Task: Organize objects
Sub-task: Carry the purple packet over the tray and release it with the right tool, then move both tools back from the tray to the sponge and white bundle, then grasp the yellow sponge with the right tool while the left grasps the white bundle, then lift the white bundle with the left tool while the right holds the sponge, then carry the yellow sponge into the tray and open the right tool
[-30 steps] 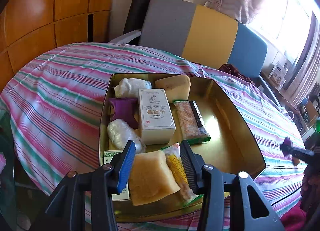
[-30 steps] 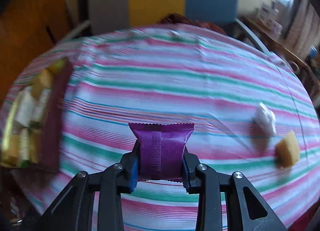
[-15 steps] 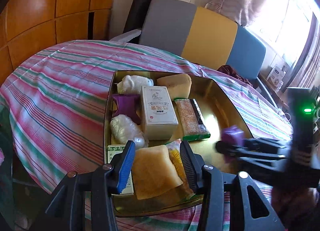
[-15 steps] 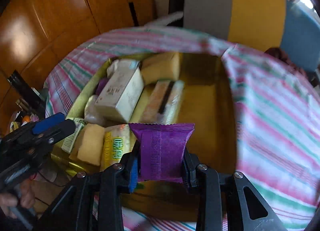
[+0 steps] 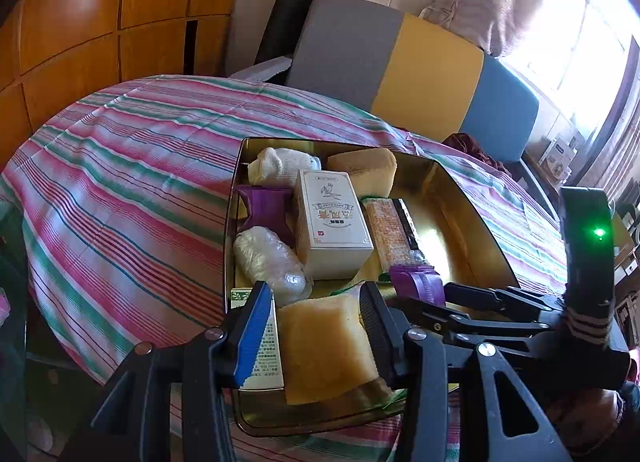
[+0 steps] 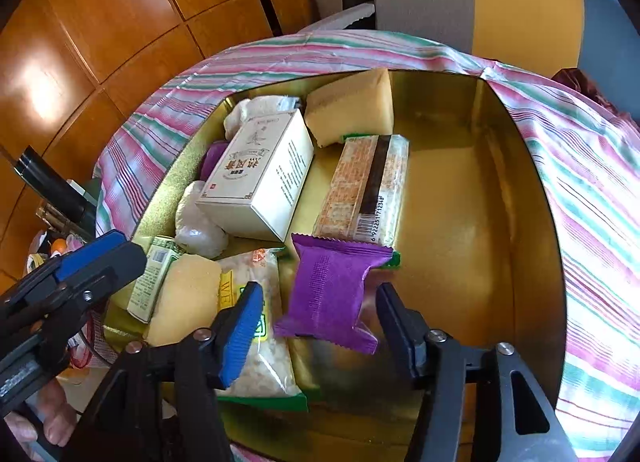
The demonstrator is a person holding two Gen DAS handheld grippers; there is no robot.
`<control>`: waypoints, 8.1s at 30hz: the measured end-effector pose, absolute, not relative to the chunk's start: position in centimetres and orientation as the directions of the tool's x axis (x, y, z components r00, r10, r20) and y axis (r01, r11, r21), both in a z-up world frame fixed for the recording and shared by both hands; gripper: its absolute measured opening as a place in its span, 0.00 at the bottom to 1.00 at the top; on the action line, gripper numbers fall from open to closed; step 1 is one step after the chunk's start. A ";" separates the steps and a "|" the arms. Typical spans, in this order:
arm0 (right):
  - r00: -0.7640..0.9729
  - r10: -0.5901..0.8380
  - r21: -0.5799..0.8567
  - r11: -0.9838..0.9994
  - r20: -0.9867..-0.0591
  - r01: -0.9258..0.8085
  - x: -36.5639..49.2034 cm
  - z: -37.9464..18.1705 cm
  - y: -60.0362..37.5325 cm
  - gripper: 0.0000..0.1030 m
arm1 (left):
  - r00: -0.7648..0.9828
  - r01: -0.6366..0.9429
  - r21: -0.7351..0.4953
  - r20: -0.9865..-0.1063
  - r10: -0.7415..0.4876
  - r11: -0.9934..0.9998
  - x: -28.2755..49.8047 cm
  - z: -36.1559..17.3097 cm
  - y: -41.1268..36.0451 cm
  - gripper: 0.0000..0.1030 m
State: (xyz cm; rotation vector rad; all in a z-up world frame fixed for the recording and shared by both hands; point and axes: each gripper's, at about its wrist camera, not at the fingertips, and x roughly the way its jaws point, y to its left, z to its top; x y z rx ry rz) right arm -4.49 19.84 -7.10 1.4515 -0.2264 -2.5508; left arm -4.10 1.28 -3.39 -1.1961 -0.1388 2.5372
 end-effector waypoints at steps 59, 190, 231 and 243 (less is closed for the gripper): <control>-0.418 0.329 0.242 -0.462 -0.846 -0.853 22.4 -2.5 64.8 0.84 | -0.462 -0.680 -0.076 -0.729 0.506 -0.730 1.6 -0.5 20.3 0.45; -0.386 0.237 -0.055 -0.903 -0.892 -0.426 12.8 -8.9 60.7 0.58 | -0.405 -0.811 -0.027 -0.696 0.593 -0.585 7.7 -2.3 31.2 0.37; -0.640 -0.096 0.130 -0.991 -0.763 -0.007 -5.4 1.0 30.5 0.57 | -0.613 -0.401 -0.215 -0.660 0.435 -0.891 -2.2 -1.3 3.8 0.37; -0.507 0.032 -0.042 -0.999 -0.861 0.008 -16.2 -4.7 26.9 0.64 | -0.580 -0.393 -0.258 -0.676 0.455 -0.883 -2.7 -2.5 2.9 0.37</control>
